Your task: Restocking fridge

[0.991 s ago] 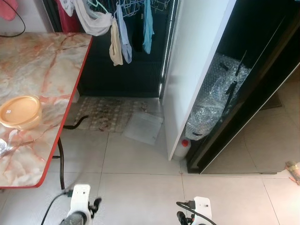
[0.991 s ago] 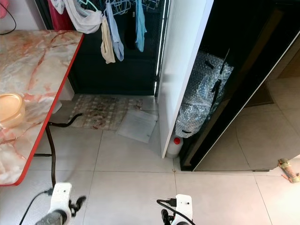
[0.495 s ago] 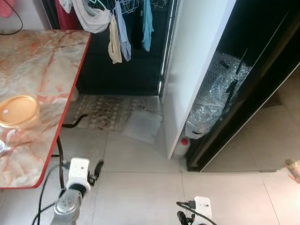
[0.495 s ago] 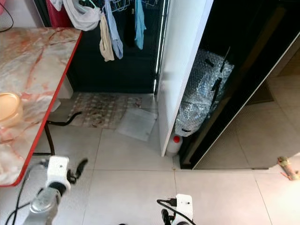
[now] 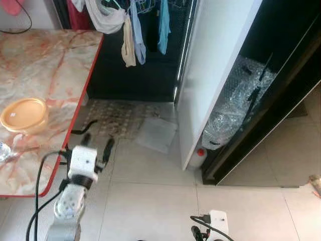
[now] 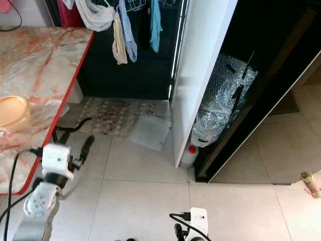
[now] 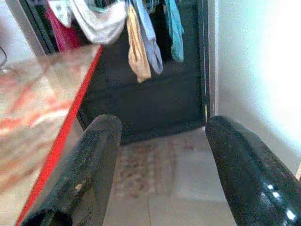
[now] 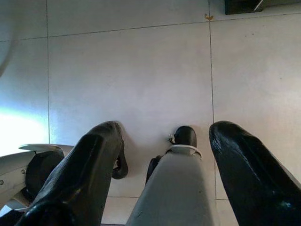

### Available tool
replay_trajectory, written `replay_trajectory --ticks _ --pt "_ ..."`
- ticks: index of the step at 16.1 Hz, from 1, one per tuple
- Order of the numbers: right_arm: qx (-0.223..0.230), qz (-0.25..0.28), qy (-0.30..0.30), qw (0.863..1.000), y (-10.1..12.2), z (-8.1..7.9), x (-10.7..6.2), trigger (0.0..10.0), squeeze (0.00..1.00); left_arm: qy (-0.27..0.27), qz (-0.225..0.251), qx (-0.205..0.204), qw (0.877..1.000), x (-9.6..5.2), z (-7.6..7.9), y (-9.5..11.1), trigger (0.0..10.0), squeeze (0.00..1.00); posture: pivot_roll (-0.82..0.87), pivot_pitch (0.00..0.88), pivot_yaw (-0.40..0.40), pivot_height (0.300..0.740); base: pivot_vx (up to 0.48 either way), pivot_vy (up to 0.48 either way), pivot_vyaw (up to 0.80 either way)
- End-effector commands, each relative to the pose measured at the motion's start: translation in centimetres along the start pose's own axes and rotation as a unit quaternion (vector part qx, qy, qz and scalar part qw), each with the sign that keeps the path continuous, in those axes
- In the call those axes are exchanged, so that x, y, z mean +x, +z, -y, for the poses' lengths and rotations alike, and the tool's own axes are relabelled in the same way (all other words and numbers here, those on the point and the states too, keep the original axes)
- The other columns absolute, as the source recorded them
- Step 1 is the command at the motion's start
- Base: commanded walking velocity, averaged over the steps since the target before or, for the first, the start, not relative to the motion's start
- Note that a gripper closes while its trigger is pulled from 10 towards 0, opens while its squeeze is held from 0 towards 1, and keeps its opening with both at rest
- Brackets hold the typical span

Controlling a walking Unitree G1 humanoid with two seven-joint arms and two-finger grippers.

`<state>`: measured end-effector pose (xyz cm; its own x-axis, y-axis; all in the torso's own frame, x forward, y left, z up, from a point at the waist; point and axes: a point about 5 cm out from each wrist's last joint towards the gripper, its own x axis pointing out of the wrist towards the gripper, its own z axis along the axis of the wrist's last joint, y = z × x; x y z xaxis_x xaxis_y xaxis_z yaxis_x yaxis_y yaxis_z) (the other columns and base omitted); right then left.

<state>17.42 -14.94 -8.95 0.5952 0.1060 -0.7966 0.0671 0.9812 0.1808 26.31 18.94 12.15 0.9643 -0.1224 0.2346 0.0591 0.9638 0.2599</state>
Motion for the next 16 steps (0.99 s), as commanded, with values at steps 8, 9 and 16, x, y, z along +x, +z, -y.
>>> replay_trajectory --ticks 8,9,16 --pt "-0.021 0.000 -0.003 1.000 -0.3 0.4 -0.2 10.0 0.00 0.020 0.002 0.004 1.000 0.2 -0.3 3.1 10.0 0.00 0.01 0.122 -0.030 0.740 0.000 0.000 0.17" --pt "-0.021 0.001 -0.003 1.000 -0.3 0.5 -0.2 10.0 0.00 0.020 0.000 0.003 1.000 0.3 -0.3 3.3 10.0 0.00 0.01 0.121 -0.030 0.740 0.000 0.000 0.75" --pt "-0.020 -0.001 -0.003 1.000 -0.2 0.4 -0.1 10.0 0.00 0.022 0.000 -0.001 1.000 0.8 0.0 3.9 10.0 0.00 0.01 0.120 -0.052 0.740 0.000 0.000 0.69"
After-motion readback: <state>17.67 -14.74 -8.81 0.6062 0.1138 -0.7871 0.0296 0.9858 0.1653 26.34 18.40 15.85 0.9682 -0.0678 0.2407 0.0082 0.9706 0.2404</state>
